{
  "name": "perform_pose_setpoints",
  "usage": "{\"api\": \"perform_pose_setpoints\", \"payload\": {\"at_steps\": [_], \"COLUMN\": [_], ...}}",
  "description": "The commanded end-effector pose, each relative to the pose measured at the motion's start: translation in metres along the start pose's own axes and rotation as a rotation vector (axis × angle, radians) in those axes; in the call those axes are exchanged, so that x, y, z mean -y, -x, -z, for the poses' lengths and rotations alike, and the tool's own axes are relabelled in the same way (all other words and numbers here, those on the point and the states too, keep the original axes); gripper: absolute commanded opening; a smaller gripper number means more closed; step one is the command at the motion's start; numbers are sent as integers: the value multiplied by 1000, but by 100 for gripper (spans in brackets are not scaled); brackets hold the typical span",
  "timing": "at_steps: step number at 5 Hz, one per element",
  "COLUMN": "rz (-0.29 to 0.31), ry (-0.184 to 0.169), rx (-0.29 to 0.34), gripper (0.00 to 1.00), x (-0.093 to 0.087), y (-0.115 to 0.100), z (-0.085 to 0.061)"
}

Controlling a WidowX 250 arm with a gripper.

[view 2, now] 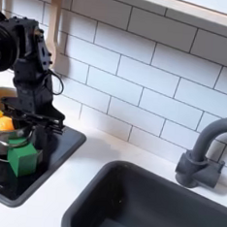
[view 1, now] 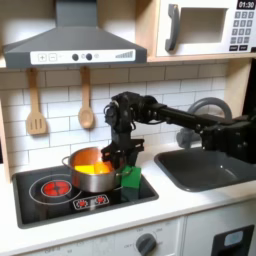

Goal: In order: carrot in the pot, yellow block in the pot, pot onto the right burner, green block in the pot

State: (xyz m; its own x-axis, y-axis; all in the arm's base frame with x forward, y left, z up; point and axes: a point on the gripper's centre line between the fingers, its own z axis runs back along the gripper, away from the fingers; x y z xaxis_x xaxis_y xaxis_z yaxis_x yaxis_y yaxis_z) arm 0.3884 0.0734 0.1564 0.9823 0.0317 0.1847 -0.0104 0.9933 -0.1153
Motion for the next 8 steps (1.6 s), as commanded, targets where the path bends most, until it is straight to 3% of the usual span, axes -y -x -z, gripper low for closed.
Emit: {"api": "perform_pose_setpoints", "payload": {"at_steps": [1, 2, 4, 5, 7, 8], "rz": [-7, -18, 11, -46, -140, -156], "ry": [18, 20, 8, -16, -71, -91], "rx": [76, 99, 152, 179, 170, 168], "gripper": [100, 100, 100, 100, 100, 100], "x": [-3, -7, 11, 16, 37, 45], "y": [-2, 3, 19, 28, 57, 70], "z": [-34, -45, -69, -76, -69, -60]}}
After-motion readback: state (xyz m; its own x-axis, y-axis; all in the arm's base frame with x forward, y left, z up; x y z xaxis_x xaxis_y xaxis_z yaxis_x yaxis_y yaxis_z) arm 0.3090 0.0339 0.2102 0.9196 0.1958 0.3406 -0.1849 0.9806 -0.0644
